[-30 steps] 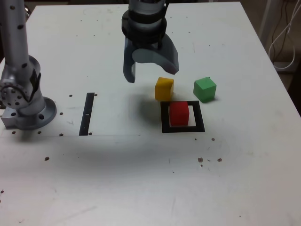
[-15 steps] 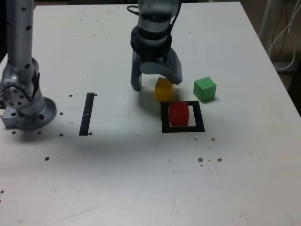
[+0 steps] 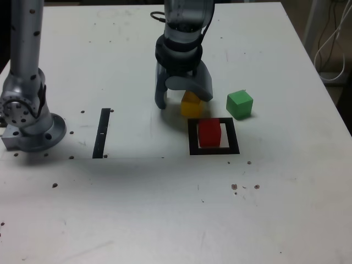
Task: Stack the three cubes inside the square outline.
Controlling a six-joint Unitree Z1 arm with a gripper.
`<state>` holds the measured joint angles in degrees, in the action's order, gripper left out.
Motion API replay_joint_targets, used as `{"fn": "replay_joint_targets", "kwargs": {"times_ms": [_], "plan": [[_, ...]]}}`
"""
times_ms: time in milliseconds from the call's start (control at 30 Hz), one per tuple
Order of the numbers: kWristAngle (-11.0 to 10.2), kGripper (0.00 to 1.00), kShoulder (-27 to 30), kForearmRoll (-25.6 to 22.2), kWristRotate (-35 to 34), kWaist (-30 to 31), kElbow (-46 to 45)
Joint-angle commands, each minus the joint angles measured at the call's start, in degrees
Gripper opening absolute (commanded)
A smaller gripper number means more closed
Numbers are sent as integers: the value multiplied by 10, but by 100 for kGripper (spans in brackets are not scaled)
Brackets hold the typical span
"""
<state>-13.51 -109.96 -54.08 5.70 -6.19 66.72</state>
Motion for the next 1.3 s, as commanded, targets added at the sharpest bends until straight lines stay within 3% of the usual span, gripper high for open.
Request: {"fn": "replay_joint_targets", "kwargs": {"times_ms": [0,500,767,1067,1267], "plan": [[0,94,-3,3,1,-1,-2],[2,84,-18,18,10,9,15],[2,69,-15,22,16,10,18],[10,41,-6,25,33,10,21],[18,35,-11,30,41,10,24]]}}
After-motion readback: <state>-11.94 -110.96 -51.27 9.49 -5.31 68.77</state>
